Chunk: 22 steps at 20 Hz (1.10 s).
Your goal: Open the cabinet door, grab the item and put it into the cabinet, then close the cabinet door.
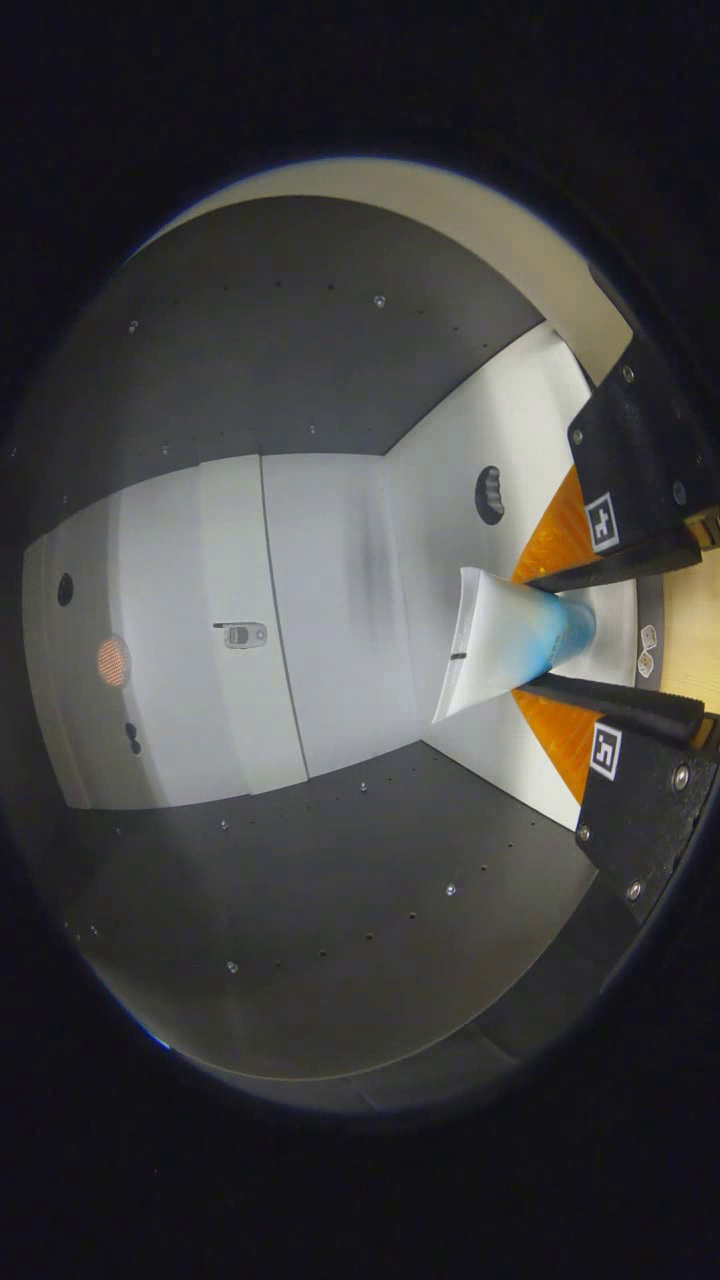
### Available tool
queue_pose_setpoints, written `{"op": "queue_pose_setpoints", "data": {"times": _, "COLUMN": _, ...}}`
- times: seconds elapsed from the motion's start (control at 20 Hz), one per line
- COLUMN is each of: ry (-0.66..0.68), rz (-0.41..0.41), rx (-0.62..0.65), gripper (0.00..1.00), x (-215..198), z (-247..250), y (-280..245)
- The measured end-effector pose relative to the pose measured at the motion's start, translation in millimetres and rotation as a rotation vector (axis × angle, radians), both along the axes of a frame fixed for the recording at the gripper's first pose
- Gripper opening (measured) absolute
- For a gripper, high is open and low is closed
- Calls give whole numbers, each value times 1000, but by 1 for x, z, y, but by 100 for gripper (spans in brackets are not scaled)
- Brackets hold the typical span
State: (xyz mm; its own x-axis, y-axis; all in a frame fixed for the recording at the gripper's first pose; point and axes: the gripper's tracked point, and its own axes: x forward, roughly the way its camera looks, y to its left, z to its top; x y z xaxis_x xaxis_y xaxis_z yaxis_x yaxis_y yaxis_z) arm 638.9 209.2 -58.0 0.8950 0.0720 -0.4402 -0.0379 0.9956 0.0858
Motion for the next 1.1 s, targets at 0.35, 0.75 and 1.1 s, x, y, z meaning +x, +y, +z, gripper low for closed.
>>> {"op": "queue_pose_setpoints", "data": {"times": 0.35, "ry": -37, "rz": -14, "rx": -35, "gripper": 51, "x": 9, "z": 0, "y": -2}}
{"op": "queue_pose_setpoints", "data": {"times": 0.75, "ry": -129, "rz": -34, "rx": -100, "gripper": 94, "x": -12, "z": 30, "y": -11}}
{"op": "queue_pose_setpoints", "data": {"times": 1.1, "ry": -291, "rz": 1, "rx": -108, "gripper": 94, "x": -108, "z": 88, "y": -6}}
